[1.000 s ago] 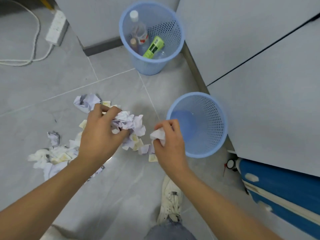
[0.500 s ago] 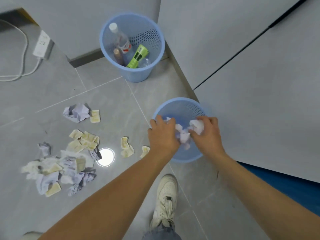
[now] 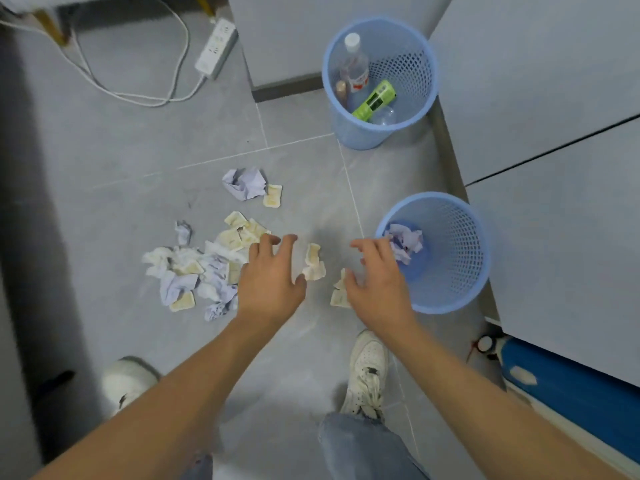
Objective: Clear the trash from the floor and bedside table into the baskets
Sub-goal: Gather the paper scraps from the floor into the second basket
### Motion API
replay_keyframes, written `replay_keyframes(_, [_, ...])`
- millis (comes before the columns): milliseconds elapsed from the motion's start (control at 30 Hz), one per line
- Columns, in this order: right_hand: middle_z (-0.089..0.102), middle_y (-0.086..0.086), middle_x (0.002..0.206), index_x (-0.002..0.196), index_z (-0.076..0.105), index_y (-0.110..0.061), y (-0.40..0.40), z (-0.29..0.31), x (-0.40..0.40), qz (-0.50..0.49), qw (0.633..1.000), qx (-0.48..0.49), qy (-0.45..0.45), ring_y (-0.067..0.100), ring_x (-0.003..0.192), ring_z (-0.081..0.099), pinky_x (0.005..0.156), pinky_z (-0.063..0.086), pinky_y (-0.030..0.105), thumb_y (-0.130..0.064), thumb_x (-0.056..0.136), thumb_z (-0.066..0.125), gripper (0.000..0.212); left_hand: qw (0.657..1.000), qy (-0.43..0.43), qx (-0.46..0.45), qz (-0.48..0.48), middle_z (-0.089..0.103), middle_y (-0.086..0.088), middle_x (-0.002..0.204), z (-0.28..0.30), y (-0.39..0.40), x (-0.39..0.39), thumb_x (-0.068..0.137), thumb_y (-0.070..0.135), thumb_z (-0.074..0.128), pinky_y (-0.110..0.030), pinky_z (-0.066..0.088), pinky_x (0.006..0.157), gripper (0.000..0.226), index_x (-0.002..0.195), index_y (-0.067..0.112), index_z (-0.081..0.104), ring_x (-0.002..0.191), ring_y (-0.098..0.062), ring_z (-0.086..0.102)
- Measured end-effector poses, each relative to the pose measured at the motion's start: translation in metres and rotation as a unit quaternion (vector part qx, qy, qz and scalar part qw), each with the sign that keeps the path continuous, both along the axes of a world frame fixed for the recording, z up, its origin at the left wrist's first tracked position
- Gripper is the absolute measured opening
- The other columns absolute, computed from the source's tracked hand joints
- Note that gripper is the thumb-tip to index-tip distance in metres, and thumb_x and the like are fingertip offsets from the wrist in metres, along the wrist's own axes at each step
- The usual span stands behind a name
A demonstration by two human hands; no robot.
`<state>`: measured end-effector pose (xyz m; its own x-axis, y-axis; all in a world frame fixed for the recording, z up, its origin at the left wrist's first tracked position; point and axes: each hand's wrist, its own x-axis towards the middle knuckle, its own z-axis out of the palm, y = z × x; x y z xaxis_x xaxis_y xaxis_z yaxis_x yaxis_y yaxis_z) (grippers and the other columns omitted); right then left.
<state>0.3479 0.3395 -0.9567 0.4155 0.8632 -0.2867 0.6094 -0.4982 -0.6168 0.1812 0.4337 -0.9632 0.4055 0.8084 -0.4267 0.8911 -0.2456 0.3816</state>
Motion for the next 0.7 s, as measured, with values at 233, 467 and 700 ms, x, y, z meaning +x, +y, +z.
replay_keyframes(233, [0.043,0.002,0.130,0.131,0.049,-0.022,-0.046,-0.060,-0.048,0.108,0.989,-0.105,-0.005,0.029,0.112,0.054,0.086,0.053,0.044,-0.019,0.084,0.062,0.049,0.999,0.027,-0.037,0.027,0.047,-0.008,0.135,-0.049,-0.028,-0.047,0.086,0.028,0.069,-0.046,0.052,0.087,0.062,0.143,0.024,0.044,0.124,-0.033,0.046])
replay_keyframes(467, [0.032,0.001,0.151,0.139,0.037,-0.033,-0.080,-0.169,-0.038,0.128,0.973,-0.175,-0.073,0.031,0.126,0.045,0.098,0.048,0.043,-0.037,0.075,0.074,0.074,0.999,-0.007,-0.039,-0.031,0.045,-0.005,0.136,-0.155,-0.056,-0.036,0.088,0.033,0.062,-0.043,0.053,0.079,0.058,0.144,0.029,0.045,0.123,-0.032,0.048])
replay_keyframes(700, [0.020,-0.002,0.148,0.144,0.027,-0.044,-0.058,-0.247,-0.022,0.122,0.961,-0.223,-0.107,0.033,0.124,0.037,0.095,0.051,0.045,-0.047,0.063,0.085,0.100,0.994,0.004,-0.020,-0.105,0.030,-0.007,0.147,-0.249,-0.030,0.002,0.081,0.052,0.067,-0.047,0.053,0.083,0.076,0.148,0.044,0.033,0.124,-0.036,0.041])
